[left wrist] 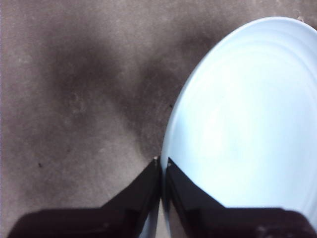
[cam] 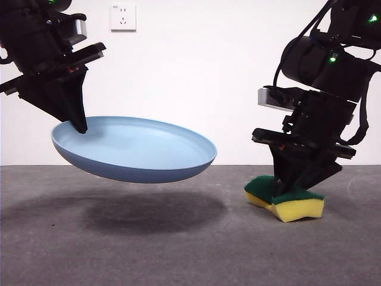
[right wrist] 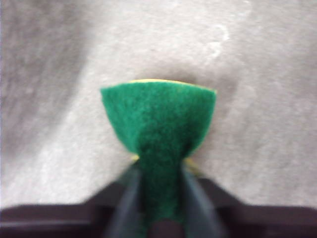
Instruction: Pick up the plate,pick up the cloth,clean the plate with the cloth
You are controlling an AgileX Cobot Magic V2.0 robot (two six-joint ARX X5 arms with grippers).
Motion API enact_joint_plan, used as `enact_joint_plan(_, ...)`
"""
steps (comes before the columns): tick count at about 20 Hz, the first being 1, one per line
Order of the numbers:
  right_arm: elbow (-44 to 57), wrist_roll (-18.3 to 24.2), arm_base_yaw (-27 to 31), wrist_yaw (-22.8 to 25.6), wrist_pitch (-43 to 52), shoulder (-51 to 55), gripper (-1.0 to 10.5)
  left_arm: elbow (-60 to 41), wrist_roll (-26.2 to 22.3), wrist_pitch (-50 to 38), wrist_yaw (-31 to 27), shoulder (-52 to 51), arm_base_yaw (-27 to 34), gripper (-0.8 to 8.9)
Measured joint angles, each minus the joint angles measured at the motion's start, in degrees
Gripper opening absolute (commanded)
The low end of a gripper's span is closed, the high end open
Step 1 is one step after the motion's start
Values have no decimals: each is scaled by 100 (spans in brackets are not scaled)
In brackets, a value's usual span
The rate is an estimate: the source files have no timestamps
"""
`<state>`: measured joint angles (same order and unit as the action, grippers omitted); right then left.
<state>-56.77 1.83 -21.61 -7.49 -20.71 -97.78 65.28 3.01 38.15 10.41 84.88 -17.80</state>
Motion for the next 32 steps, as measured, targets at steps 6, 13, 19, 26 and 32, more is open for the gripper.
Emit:
enact_joint_plan(6,0,-203,-332,24,-33,345,-16,0,0,-321,-487,2,-31,-8)
enact_joint_plan(13,-4,-890,-1309,-240,275,1744,-17,0,72,-570,-400,4,-352,-8)
enact_joint_plan(19,-13,-942,-1847,850,603,1517,-16,0,116,-590,168,7,-931,-8)
enact_joint_plan(26,-13,-1047,-1895,81,1150,887,-16,-2,205,-496,131,35,-1115,-8)
enact_joint_plan(32,-24,-1158,-2455,-708,811,879,-16,-2,208,-634,219,39,-1137,-8)
